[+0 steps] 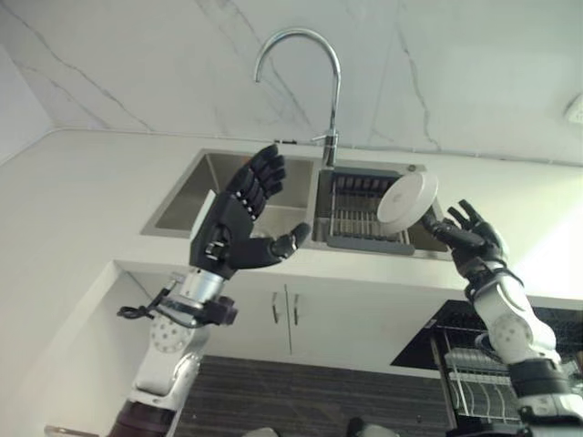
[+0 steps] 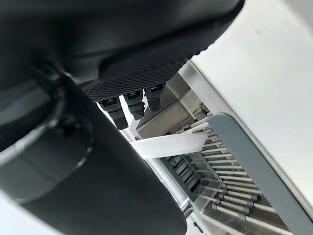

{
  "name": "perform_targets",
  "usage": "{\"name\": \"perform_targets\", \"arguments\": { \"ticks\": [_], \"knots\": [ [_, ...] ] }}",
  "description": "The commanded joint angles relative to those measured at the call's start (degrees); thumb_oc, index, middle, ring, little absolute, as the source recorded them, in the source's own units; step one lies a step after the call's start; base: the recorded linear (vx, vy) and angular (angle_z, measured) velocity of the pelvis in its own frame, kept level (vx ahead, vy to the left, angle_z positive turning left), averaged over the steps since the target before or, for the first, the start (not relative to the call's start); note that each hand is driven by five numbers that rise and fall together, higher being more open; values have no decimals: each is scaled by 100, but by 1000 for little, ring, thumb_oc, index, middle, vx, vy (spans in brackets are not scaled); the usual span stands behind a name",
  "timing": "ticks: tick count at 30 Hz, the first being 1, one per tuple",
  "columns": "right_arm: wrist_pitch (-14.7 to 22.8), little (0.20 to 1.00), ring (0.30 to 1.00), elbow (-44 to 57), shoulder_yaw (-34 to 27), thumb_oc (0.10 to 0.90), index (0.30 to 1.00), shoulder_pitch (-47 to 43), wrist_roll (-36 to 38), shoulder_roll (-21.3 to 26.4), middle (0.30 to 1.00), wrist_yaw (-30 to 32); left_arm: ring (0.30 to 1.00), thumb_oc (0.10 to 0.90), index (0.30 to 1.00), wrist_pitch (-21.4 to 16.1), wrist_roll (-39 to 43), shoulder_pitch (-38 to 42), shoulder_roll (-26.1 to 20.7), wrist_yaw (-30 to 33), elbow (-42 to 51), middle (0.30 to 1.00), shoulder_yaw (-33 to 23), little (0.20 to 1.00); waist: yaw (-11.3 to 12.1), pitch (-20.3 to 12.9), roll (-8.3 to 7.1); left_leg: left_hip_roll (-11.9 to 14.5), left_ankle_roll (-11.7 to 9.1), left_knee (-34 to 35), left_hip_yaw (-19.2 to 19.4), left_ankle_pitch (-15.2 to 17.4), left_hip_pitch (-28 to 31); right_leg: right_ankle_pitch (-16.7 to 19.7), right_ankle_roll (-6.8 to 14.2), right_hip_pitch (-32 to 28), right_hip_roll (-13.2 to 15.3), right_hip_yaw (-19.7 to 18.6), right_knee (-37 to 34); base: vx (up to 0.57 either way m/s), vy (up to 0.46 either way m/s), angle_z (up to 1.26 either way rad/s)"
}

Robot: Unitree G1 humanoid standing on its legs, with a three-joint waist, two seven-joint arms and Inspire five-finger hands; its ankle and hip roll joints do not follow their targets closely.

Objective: Place the dishes in the dishwasher.

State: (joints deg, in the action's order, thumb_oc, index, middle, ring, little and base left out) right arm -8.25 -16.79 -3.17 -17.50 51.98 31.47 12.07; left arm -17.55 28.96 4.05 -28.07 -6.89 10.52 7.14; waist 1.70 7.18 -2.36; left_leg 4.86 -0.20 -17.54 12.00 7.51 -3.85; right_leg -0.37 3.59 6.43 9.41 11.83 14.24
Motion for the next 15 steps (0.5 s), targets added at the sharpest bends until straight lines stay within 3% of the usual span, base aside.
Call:
{"name": "perform_targets", "arguments": {
  "ticks": [1, 15],
  "knots": [
    [323, 900, 900, -50, -191, 800, 900, -923, 230, 476, 900, -224, 900, 800, 900, -423, 201, 644, -145, 66, 305, 900, 136, 900, 82, -240, -3, 145, -261, 35, -433, 723, 144, -1045, 426, -525, 190, 192, 295, 0, 0, 0],
    [113, 900, 900, -982, -108, 800, 900, -1422, 586, 839, 900, -230, 900, 800, 900, -432, 282, 784, -304, 187, 181, 900, 268, 900, 168, -244, 3, 134, -280, 35, -468, 678, 131, -1060, 400, -566, 194, 230, 295, -9, 4, 4]
  ]
}}
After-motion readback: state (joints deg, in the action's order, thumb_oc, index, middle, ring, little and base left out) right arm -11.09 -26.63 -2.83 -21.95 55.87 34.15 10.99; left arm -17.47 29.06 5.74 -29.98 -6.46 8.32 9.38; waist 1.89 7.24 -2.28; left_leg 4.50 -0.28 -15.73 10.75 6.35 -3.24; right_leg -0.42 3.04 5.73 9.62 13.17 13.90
